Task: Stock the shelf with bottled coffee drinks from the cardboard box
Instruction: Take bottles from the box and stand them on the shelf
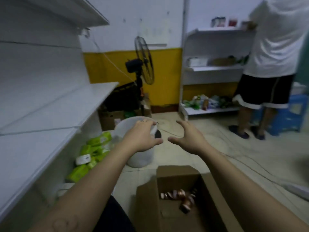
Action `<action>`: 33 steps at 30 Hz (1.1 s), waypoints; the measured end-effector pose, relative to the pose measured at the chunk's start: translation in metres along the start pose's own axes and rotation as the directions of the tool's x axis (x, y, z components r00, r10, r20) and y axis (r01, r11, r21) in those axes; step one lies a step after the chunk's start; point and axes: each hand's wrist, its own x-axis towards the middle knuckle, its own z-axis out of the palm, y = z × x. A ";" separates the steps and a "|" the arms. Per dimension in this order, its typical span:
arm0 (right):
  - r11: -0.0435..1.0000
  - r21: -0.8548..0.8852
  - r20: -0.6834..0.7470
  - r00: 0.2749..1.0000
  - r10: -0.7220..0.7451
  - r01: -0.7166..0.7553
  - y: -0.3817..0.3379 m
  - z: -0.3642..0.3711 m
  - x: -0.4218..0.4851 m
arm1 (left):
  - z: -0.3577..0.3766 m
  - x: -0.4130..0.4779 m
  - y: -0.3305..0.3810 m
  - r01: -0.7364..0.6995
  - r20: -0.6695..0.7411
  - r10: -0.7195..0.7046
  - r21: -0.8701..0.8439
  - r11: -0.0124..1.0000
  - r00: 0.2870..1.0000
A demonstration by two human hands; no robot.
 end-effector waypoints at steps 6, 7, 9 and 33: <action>0.962 -0.053 0.098 0.958 0.270 -0.266 0.104 0.027 -0.024 | 0.103 0.033 0.032 -0.045 0.212 0.062 -0.082 0.996 0.975; 0.949 -0.054 0.134 0.939 0.316 -0.311 0.122 0.035 -0.028 | 0.121 0.038 0.034 -0.038 0.260 0.062 -0.095 0.995 0.964; 0.920 -0.046 0.214 0.896 0.389 -0.388 0.156 0.052 -0.036 | 0.159 0.049 0.037 -0.004 0.363 0.044 -0.109 0.994 0.931; 0.193 0.245 0.573 0.303 0.762 -0.950 0.406 0.360 -0.044 | 0.599 0.104 -0.049 0.208 0.586 -0.167 -0.003 0.978 0.793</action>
